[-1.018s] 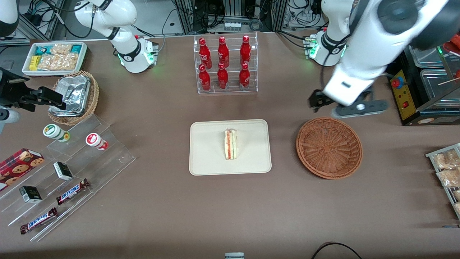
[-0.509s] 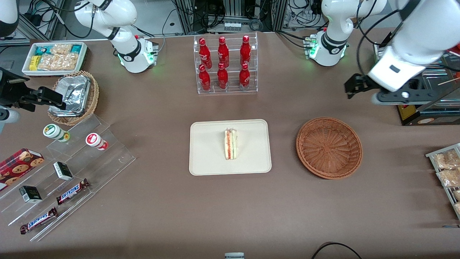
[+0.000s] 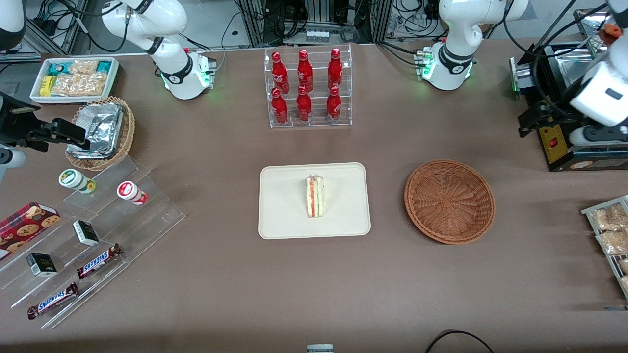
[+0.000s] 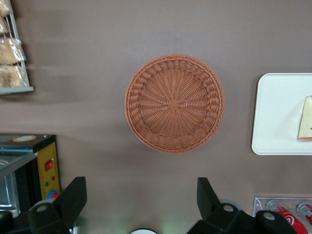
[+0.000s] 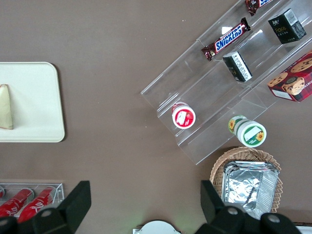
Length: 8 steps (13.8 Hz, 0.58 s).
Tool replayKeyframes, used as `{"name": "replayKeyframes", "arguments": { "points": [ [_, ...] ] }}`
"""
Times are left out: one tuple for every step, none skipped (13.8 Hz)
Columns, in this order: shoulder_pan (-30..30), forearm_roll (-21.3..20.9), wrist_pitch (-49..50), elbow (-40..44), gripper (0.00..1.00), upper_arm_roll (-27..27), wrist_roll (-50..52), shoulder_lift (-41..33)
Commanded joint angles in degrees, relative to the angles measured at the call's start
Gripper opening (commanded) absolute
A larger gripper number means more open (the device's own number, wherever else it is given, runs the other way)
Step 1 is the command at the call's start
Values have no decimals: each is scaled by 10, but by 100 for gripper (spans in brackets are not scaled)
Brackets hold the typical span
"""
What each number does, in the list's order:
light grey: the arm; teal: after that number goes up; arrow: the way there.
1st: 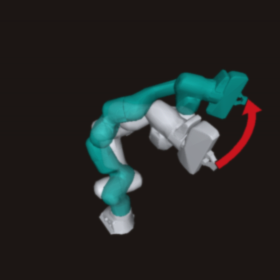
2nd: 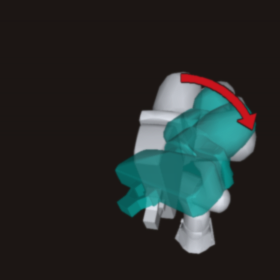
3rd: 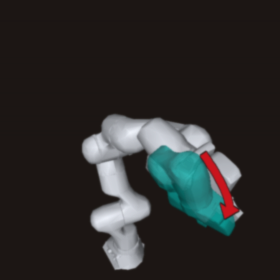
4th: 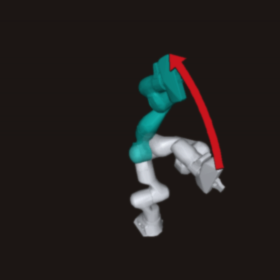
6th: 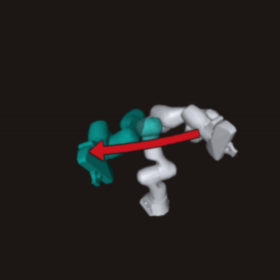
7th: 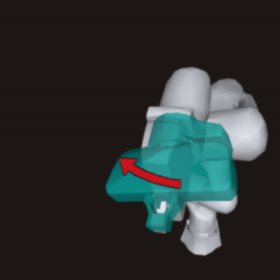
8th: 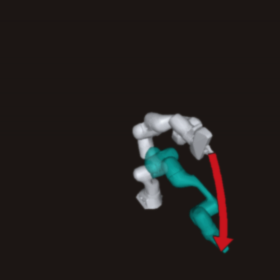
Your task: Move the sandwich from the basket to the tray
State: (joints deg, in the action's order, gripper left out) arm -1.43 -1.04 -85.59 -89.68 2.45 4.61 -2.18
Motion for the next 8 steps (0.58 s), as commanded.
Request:
{"name": "replayKeyframes", "arguments": {
  "points": [
    [-5,3,8,28,100,-13,-38,14],
    [-9,2,7,28,100,-27,-39,16],
    [-9,2,4,28,100,-31,-40,16],
    [-9,1,4,28,100,-32,-40,21],
    [-6,1,1,28,100,-32,-40,23],
    [-6,1,1,32,100,-32,-40,30],
    [-6,-1,2,46,100,-32,-40,38],
    [-6,-3,5,49,100,-32,-40,41]
  ]
}}
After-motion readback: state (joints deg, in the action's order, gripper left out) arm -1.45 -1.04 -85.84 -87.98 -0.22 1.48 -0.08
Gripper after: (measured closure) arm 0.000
